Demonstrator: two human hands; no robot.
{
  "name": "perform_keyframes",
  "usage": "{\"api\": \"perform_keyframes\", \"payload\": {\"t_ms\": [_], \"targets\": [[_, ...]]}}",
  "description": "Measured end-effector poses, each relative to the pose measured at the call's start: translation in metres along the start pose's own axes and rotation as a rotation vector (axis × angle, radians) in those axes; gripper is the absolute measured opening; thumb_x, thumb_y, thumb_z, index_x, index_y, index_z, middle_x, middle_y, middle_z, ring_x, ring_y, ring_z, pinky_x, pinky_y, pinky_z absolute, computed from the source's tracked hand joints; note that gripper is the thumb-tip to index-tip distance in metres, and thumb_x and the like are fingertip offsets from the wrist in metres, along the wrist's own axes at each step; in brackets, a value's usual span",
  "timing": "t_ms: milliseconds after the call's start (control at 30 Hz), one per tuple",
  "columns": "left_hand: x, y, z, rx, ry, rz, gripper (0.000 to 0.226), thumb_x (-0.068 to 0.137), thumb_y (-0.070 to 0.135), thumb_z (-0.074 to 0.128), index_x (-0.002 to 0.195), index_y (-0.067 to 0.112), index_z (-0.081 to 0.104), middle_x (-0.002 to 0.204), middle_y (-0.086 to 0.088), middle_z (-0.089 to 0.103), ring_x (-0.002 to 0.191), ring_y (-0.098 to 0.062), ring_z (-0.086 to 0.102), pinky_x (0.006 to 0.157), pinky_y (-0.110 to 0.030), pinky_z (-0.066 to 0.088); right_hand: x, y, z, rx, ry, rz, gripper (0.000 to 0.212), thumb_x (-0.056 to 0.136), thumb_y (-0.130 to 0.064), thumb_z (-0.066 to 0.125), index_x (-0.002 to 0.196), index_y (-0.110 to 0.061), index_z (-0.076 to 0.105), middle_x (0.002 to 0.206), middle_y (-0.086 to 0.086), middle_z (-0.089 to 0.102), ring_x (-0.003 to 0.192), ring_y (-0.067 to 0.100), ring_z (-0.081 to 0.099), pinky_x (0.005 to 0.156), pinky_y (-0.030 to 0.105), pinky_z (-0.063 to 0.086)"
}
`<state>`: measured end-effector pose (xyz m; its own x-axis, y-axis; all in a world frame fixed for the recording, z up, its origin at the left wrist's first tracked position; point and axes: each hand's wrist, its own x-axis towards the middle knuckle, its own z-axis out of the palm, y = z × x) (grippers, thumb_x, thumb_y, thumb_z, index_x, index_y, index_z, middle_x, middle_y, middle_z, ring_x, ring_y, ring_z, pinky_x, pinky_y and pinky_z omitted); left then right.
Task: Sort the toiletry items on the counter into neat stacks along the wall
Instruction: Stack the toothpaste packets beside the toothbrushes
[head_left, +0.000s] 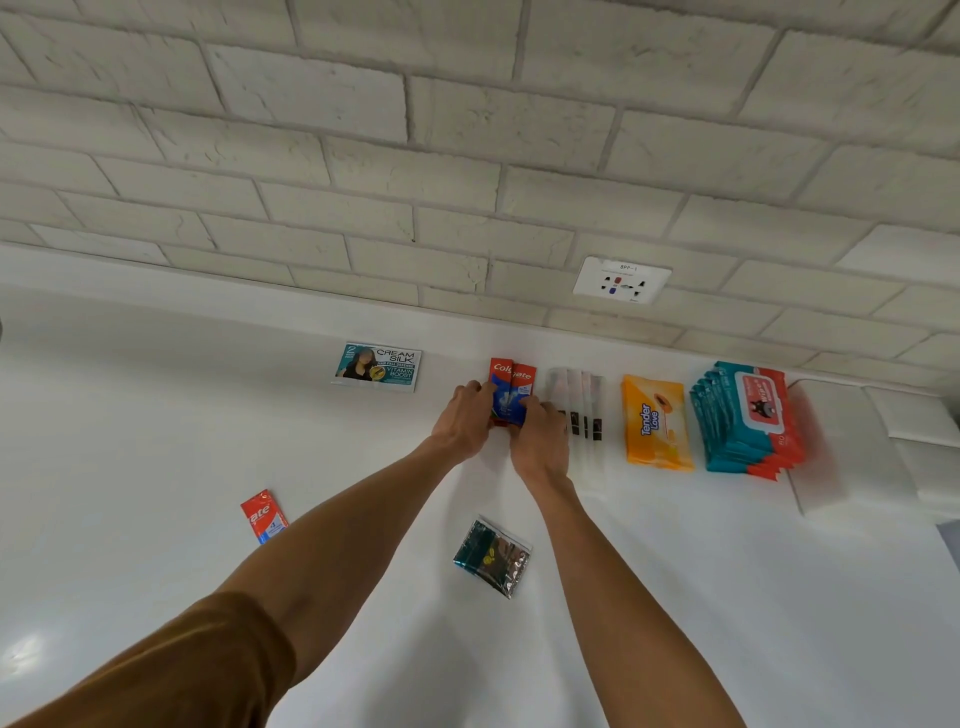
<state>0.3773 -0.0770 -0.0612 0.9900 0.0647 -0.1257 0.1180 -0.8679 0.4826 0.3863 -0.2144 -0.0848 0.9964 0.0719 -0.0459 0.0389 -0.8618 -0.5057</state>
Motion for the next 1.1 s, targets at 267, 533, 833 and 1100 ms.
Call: {"api": "perform_keyframes", "payload": {"t_ms": [267,533,833,1100], "targets": [[0.001,0.001,0.0,0.051,0.004,0.026,0.047,0.098,0.013,0.066,0.142,0.009,0.049,0.134,-0.017,0.055,0.123,-0.031,0.055,0.097,-0.041,0.056,0.006,0.004,0.002,0.026,-0.031,-0.041,0.022,0.107,-0.021,0.052,0.123,-0.026,0.066,0.116,-0.005,0.067,0.107,0.022,0.065,0.086,0.034,0.06],[0.0,0.002,0.0,0.047,0.014,0.03,0.049,0.098,0.015,0.067,0.143,0.009,0.049,0.136,-0.016,0.055,0.125,-0.03,0.054,0.098,-0.039,0.055,0.004,0.003,-0.001,-0.007,-0.039,-0.091,0.024,0.104,-0.018,0.061,0.127,-0.021,0.066,0.122,0.001,0.07,0.106,0.021,0.068,0.091,0.039,0.062],[-0.016,-0.011,-0.015,-0.084,0.086,0.032,0.052,0.096,0.02,0.071,0.143,0.016,0.05,0.137,-0.009,0.058,0.127,-0.026,0.057,0.096,-0.038,0.055,-0.018,-0.021,-0.018,0.037,0.02,-0.039,0.035,0.101,-0.024,0.067,0.134,-0.017,0.058,0.127,0.006,0.067,0.113,0.025,0.066,0.086,0.042,0.063],[-0.089,-0.067,-0.063,-0.12,0.3,-0.017,0.027,0.097,0.02,0.066,0.123,0.015,0.069,0.118,-0.004,0.073,0.105,-0.021,0.068,0.092,-0.038,0.057,-0.098,-0.078,-0.018,0.219,0.055,-0.113,0.03,0.105,-0.032,0.061,0.134,-0.024,0.062,0.129,0.005,0.069,0.119,0.022,0.064,0.089,0.04,0.061]]}}
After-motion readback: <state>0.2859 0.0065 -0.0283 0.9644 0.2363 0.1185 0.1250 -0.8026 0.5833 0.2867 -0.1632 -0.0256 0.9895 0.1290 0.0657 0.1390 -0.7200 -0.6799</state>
